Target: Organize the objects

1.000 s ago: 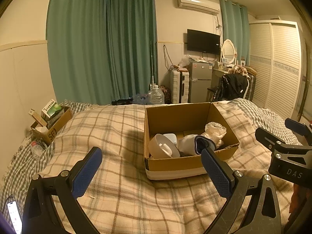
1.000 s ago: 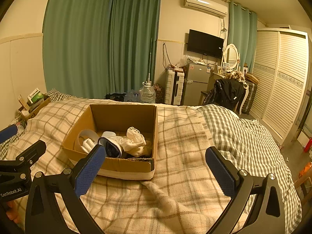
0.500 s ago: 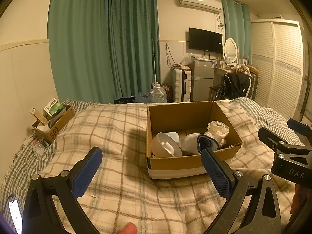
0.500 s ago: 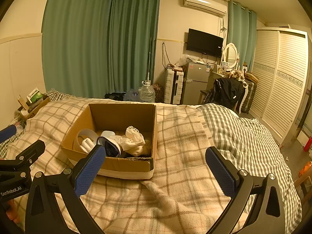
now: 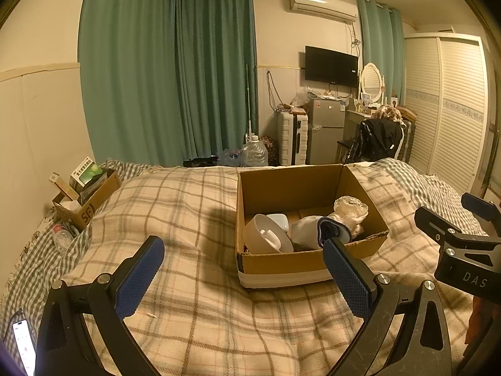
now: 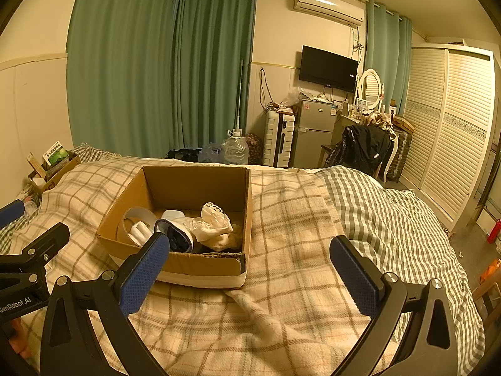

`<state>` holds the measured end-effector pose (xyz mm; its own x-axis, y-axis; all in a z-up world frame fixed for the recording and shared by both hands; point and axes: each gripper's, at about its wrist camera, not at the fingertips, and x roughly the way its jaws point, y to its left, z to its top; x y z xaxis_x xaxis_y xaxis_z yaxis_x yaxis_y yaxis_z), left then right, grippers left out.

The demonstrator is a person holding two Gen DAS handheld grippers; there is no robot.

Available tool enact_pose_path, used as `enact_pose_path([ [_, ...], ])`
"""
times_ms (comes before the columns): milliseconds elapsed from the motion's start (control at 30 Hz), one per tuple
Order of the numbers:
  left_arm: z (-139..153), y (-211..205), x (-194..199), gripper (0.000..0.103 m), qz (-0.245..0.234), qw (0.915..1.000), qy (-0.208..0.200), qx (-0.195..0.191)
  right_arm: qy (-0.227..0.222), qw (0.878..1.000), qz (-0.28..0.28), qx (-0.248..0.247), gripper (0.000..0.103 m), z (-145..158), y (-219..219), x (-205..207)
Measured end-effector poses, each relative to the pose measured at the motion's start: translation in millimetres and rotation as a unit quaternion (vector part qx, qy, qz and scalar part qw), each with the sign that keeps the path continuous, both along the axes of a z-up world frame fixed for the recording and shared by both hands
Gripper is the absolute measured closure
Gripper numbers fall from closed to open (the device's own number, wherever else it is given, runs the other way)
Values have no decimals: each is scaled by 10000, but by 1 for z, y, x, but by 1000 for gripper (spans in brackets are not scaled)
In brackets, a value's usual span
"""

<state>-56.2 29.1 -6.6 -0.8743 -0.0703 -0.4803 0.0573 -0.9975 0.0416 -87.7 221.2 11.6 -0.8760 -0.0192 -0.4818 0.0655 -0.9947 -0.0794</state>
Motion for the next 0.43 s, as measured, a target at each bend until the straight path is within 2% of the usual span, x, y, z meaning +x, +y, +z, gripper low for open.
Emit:
enact_pose_path([
  [433, 2, -1, 2, 0, 66, 10000, 69, -16, -33, 10000, -7, 10, 0, -4, 1, 0],
])
